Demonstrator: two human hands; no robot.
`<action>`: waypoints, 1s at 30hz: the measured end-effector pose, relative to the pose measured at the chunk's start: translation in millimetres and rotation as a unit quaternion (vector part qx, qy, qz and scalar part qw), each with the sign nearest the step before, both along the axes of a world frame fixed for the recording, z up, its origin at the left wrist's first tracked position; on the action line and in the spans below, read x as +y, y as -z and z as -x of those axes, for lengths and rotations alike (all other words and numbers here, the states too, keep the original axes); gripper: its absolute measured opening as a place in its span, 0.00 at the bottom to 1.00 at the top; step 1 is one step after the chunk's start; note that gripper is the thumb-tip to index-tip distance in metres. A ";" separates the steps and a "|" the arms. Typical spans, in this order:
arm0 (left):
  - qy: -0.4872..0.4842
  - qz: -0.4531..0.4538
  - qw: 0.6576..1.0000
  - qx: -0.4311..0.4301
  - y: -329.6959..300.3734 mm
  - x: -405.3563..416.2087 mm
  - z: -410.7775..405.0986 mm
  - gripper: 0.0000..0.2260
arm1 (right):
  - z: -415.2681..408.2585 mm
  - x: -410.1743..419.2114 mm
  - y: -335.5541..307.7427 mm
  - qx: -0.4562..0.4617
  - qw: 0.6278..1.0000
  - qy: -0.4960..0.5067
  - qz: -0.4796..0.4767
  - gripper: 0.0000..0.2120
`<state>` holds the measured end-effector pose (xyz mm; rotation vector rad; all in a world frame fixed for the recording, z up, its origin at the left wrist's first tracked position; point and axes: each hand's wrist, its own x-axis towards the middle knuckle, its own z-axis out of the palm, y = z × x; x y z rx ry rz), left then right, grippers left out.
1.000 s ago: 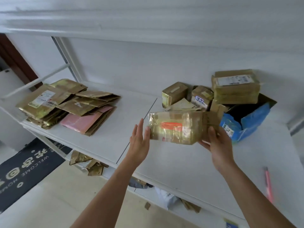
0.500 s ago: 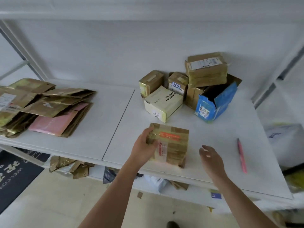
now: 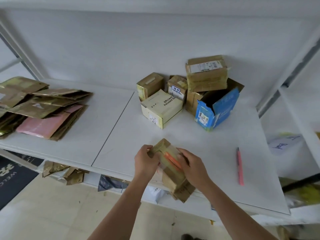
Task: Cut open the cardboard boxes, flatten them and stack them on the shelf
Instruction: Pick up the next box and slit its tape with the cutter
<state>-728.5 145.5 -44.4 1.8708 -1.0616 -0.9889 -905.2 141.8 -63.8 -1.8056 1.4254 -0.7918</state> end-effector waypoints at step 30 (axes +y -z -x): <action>-0.157 -0.033 0.975 0.151 -6.4 -11.8 56.6 0.10 | 74.4 -61.7 -23.8 -0.257 0.956 -0.019 -0.138 0.09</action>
